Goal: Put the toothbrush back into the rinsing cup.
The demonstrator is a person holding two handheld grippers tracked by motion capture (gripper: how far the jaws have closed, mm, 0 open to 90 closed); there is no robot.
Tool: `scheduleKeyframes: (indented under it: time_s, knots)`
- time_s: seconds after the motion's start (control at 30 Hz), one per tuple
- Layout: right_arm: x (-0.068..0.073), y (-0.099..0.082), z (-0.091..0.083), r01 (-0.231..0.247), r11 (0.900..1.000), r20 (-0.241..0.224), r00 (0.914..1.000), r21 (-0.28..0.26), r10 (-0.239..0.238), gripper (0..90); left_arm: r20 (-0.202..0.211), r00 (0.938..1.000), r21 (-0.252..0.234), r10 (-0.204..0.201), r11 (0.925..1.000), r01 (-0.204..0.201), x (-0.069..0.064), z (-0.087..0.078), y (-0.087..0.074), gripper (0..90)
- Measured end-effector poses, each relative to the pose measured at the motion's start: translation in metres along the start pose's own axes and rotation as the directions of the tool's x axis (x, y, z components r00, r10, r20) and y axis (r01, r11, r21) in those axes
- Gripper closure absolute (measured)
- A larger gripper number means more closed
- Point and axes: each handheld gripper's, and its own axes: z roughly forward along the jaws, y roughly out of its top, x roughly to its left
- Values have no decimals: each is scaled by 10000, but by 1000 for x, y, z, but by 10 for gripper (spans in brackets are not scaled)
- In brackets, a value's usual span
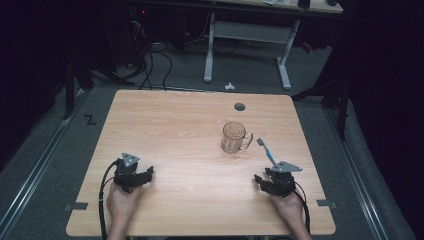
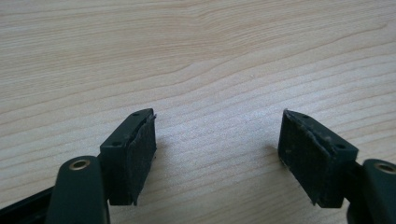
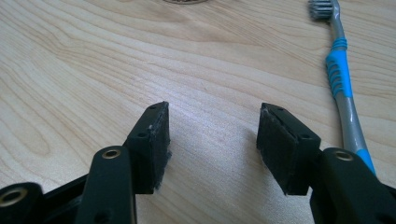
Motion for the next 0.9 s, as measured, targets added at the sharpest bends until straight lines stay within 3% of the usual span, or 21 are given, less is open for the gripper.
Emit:
scheduleKeyframes:
  time_s: [0.4,0.53,0.9]
  knots:
    - [0,0,0,-38,10000,17,10000,22,38,437,44,10000,-17,-80,10000,80,1,0,0,284]
    - [2,0,0,-230,9997,227,9995,9,229,443,46,9999,-27,-108,9999,108,1,0,0,285]
    - [2,-1,-2,-14,10000,148,9999,-22,14,544,89,9998,-50,-170,9998,170,2,0,0,281]
